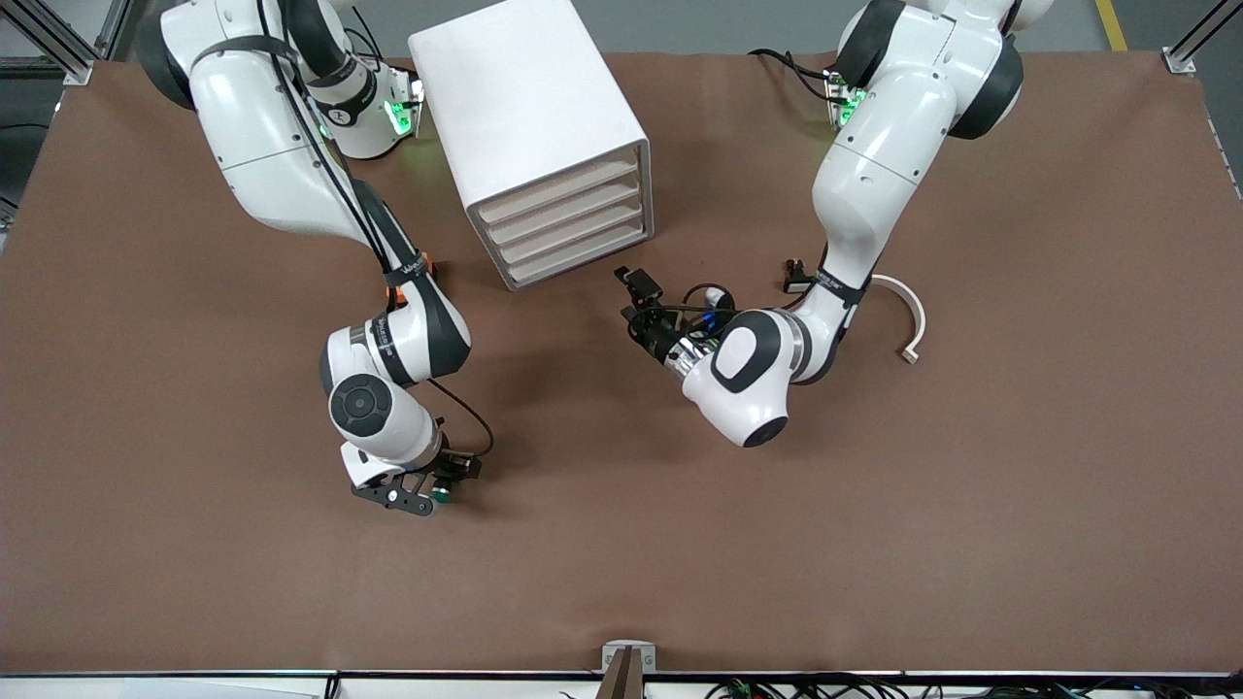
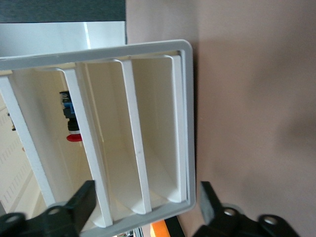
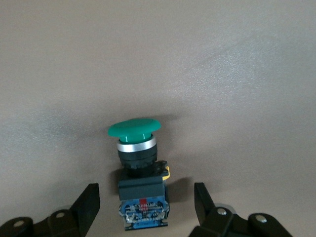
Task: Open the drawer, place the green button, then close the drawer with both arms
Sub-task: 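Grasp the green button with the right gripper while the left gripper grips the drawer, then pull the drawer open with the left gripper while the right gripper carries the button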
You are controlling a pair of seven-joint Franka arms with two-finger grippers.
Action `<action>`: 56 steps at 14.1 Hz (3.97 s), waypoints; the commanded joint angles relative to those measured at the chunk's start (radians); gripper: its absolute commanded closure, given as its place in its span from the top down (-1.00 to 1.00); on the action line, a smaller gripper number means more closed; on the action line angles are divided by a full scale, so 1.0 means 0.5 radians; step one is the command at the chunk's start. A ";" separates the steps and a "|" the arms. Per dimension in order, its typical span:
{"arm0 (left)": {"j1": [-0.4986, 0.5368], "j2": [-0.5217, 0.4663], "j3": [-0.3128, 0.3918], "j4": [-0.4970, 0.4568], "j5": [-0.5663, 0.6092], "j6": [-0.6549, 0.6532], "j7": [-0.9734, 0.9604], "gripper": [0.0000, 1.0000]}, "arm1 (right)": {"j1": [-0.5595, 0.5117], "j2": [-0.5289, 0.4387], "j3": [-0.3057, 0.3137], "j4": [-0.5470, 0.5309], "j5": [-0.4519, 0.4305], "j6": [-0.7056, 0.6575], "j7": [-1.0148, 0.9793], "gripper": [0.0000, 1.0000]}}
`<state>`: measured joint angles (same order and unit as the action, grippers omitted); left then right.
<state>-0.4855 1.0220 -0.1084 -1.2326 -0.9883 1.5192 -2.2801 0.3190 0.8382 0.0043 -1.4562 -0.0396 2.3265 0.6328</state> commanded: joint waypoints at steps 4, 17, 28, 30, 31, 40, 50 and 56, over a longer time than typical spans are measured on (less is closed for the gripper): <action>0.002 0.064 -0.059 0.002 -0.064 -0.203 -0.057 -0.04 | 0.018 0.048 -0.012 0.047 -0.022 0.047 0.038 -0.41; -0.213 0.168 -0.075 -0.029 -0.042 -0.308 -0.054 -0.05 | -0.027 -0.835 -0.012 -0.201 0.012 -0.876 0.102 -1.00; -0.330 0.199 -0.075 -0.029 -0.039 -0.308 -0.045 -0.49 | 0.273 -1.566 0.001 -0.785 0.202 -0.997 1.037 -1.00; -0.327 0.205 -0.075 -0.029 -0.036 -0.308 -0.051 -0.65 | 0.371 -1.530 -0.002 -0.788 0.214 -0.892 1.237 -1.00; -0.321 0.205 -0.072 -0.029 -0.033 -0.308 -0.048 -0.71 | 0.435 -1.484 -0.002 -0.794 0.211 -0.819 1.350 -1.00; -0.210 0.208 -0.056 -0.026 -0.064 -0.308 -0.051 -0.86 | 0.764 -1.232 -0.002 -0.702 0.193 -0.631 2.057 -1.00; 0.029 0.208 -0.053 -0.017 -0.064 -0.286 -0.057 -0.84 | 0.942 -1.091 -0.005 -0.671 0.181 -0.545 2.327 -1.00; 0.185 0.208 -0.053 -0.017 -0.091 -0.256 -0.051 -0.78 | 1.061 -1.005 -0.005 -0.677 0.168 -0.429 2.523 -1.00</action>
<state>-0.4198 1.1120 -0.1367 -1.2563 -1.0088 1.3898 -2.3029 0.8204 0.3130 0.0106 -1.8151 0.0555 2.0942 1.8405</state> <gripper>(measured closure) 0.899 0.581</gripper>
